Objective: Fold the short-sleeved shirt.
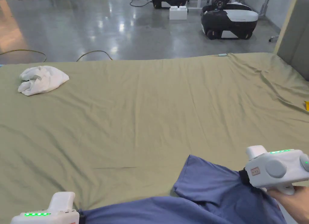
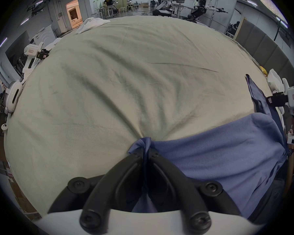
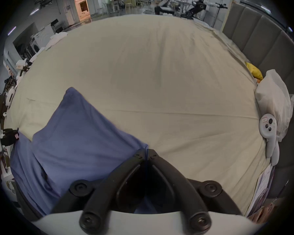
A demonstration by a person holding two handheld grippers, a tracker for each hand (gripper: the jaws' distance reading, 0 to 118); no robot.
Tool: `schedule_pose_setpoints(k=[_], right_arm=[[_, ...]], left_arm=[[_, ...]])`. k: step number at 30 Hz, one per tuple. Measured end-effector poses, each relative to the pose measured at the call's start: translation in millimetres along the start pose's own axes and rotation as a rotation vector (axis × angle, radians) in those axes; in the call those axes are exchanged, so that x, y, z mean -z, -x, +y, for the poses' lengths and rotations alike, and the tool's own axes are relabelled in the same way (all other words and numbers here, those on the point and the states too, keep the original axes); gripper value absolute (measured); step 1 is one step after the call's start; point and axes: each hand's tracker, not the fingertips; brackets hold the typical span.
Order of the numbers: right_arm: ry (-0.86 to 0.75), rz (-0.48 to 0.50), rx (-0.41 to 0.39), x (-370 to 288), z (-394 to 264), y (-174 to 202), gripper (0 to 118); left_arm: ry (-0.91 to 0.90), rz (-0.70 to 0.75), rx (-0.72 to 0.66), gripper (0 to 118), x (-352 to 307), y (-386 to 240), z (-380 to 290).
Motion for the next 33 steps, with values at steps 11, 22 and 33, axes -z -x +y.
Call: schedule_pose_setpoints(k=[11, 22, 33], right_arm=[[-0.443, 0.149, 0.101, -183, -33, 3, 1], [-0.815, 0.099, 0.136, -363, 0, 5, 1], [-0.975, -0.007, 0.109, -413, 109, 39, 1]], left_arm=[[-0.383, -0.34, -0.199, 5, -166, 67, -7], [-0.786, -0.234, -0.132, 5, -350, 89, 54], [-0.932, -0.124, -0.203, 5, -398, 108, 167]])
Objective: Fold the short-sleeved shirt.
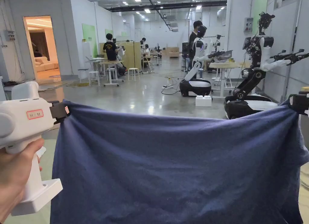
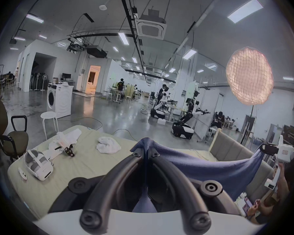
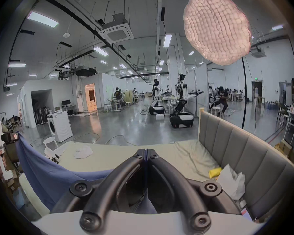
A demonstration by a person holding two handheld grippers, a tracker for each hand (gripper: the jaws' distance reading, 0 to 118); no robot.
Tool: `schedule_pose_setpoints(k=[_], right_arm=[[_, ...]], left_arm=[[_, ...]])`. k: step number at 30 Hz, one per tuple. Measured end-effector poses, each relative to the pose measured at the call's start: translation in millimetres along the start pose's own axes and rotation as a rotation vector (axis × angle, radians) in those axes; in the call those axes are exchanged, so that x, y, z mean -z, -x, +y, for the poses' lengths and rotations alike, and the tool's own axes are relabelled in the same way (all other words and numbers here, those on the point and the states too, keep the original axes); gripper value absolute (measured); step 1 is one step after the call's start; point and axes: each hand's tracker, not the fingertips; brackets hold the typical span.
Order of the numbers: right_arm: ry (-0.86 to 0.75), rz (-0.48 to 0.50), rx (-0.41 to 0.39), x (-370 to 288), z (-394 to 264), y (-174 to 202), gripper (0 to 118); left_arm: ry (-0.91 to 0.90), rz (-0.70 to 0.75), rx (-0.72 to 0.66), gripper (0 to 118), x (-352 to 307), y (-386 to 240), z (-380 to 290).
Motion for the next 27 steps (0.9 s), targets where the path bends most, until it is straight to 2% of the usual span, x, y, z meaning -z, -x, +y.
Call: schedule_pose_setpoints(k=[4, 13, 16, 20, 23, 27], right_arm=[[-0.029, -0.025, -0.04, 33, 33, 16, 1], [-0.06, -0.068, -0.032, 100, 91, 29, 1], [-0.06, -0.114, -0.054, 119, 101, 37, 1], [-0.088, -0.136, -0.01, 140, 116, 43, 1], [-0.092, -0.138, -0.026, 151, 115, 46, 1], [-0.028, -0.116, -0.046, 162, 75, 46, 1]], left_arm=[[-0.031, 0.042, 0.051, 5, 35, -4, 29], [-0.038, 0.095, 0.06, 5, 116, -2, 73], [-0.048, 0.153, 0.134, 5, 136, -16, 72], [-0.045, 0.147, 0.15, 5, 163, -26, 83], [-0.051, 0.153, 0.206, 5, 173, -35, 84], [0.0, 0.141, 0.187, 5, 186, -30, 51]])
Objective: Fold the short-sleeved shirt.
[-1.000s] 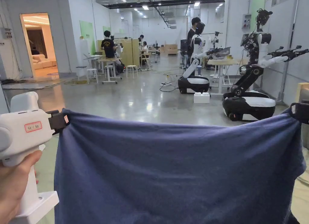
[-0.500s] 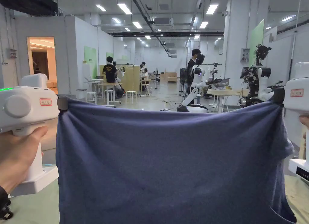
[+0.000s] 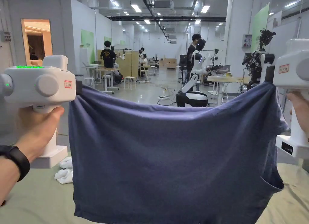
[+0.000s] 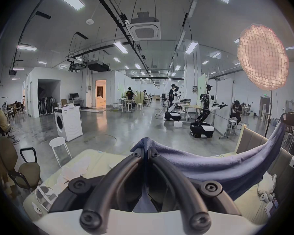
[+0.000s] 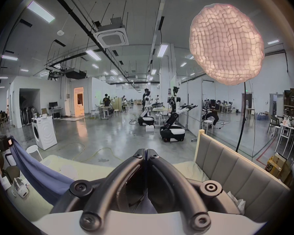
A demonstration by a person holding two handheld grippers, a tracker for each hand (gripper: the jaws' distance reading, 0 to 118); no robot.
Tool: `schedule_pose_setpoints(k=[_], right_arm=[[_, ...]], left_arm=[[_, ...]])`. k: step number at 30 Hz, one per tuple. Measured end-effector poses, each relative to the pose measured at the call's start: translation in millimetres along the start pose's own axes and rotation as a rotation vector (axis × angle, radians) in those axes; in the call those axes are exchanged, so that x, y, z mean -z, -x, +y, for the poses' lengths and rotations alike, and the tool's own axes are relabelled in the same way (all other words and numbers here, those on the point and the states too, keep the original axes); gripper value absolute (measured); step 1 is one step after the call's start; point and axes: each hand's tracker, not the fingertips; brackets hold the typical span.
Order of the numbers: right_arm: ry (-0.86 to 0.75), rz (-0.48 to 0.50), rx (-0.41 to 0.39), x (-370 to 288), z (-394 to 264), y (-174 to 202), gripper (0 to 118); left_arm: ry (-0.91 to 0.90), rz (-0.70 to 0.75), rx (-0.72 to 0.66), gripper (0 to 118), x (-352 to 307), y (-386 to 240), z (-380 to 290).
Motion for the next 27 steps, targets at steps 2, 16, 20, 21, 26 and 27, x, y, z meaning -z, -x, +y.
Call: schedule_pose_setpoints(k=[2, 16, 20, 21, 26, 27], right_arm=[[0.053, 0.01, 0.004, 5, -33, -2, 1], [0.177, 0.142, 0.044, -140, -243, -72, 1], [0.27, 0.151, 0.056, -213, -325, -87, 1], [0.305, 0.148, 0.076, -228, -339, -87, 1], [0.379, 0.125, 0.188, -296, -413, -102, 1], [0.413, 0.129, 0.186, -304, -423, -102, 1]], left_arm=[[0.081, -0.003, -0.007, 5, 8, 0, -34], [0.331, -0.157, -0.21, 5, -130, 53, -272], [0.405, -0.18, -0.326, 5, -195, 67, -343], [0.395, -0.172, -0.333, 5, -210, 69, -358], [0.472, -0.113, -0.308, 5, -269, 83, -414], [0.483, -0.113, -0.31, 5, -276, 86, -422]])
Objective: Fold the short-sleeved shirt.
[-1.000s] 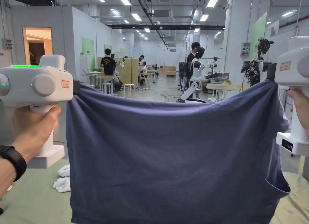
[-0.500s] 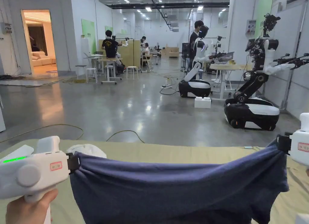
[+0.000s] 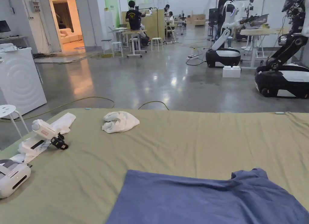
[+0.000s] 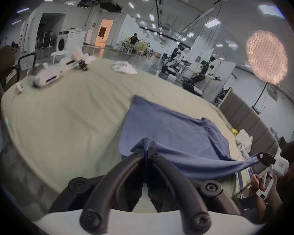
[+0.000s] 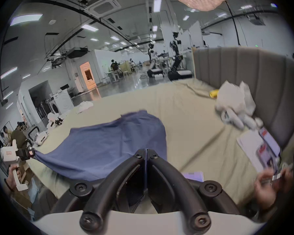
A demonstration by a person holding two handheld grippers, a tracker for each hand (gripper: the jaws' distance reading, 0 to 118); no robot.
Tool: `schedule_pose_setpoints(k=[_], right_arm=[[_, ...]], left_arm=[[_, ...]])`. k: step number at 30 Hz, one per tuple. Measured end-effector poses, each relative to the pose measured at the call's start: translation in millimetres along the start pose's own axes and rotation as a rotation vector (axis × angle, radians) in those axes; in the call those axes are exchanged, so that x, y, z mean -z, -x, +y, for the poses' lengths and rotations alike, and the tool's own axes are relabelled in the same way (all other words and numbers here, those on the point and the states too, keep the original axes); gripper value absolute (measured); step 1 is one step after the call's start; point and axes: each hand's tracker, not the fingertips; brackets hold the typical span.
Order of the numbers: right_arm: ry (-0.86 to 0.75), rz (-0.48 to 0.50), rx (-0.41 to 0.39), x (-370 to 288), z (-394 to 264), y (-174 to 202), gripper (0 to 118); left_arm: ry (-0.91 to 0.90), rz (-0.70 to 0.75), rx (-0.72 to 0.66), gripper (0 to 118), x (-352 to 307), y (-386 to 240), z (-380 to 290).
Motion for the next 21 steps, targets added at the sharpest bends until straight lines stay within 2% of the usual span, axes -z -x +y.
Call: schedule_pose_setpoints(k=[4, 5, 7, 9, 10, 11, 12, 13, 14, 18, 19, 21], right_arm=[[0.1, -0.015, 0.018, -1, -41, -20, 1], [0.086, -0.037, -0.003, -2, -49, -19, 1], [0.141, -0.02, 0.0, 1, -58, -18, 1], [0.191, -0.02, -0.034, 10, -68, -17, 2], [0.218, -0.031, -0.073, 14, -74, -17, 6], [0.25, -0.048, -0.083, 18, -79, -19, 27], [0.28, -0.056, -0.071, 22, -82, -21, 54], [0.311, -0.031, -0.04, 23, -85, -23, 76], [0.279, -0.038, -0.028, 16, -85, -21, 78], [0.189, -0.1, -0.031, -6, -72, -21, 78], [0.15, -0.119, -0.053, -16, -67, -14, 78], [0.067, -0.099, -0.109, -34, -60, 3, 75]], left_arm=[[0.046, 0.016, -0.022, 5, -8, 14, -32], [0.062, 0.019, -0.03, 5, -5, 21, -40], [0.084, 0.037, -0.022, 5, 0, 25, -50], [0.12, 0.033, -0.016, 5, 11, 29, -58], [0.142, 0.061, -0.011, 11, 16, 30, -62], [0.16, 0.078, 0.001, 34, 20, 31, -65], [0.167, 0.077, -0.002, 58, 22, 33, -68], [0.192, 0.072, -0.006, 83, 23, 31, -70], [0.196, 0.069, -0.012, 100, 18, 28, -69], [0.08, 0.062, 0.004, 100, -16, 5, -52], [0.017, 0.092, 0.046, 100, -29, -8, -48], [-0.068, 0.116, 0.132, 98, -47, -26, -43]])
